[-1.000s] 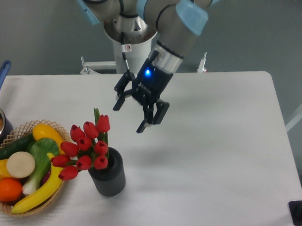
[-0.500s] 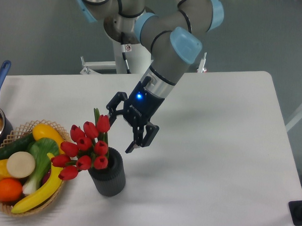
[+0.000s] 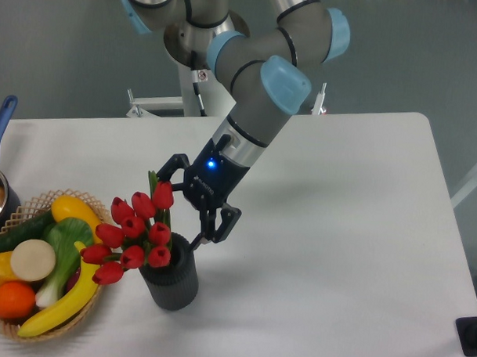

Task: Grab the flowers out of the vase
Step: 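Lower the gripper around the tulip stems above the vase rim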

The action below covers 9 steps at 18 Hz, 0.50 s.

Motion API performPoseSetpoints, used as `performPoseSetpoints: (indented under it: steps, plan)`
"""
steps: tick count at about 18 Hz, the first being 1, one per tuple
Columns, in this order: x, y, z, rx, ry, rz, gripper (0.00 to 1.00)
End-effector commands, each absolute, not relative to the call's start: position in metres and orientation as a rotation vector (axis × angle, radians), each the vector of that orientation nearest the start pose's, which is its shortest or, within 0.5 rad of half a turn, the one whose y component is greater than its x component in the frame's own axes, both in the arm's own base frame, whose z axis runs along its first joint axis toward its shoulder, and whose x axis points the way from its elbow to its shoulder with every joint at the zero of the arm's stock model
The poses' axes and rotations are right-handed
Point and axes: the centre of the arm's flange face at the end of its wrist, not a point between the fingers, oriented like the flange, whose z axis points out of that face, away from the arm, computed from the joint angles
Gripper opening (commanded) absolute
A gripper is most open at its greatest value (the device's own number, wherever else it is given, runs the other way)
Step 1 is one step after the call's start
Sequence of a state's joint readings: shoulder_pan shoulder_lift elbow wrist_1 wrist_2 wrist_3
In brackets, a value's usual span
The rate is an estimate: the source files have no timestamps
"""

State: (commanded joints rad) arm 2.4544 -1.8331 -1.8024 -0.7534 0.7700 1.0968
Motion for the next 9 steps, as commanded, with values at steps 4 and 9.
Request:
performPoseSetpoints:
  steps: [4,9]
  plan:
    - [-0.3144,0.5247,0.3497,-2.259,0.424,-0.192,1.0]
    - [-0.3137,0.5265,0.3451,-2.249,0.477,-0.175,1.0]
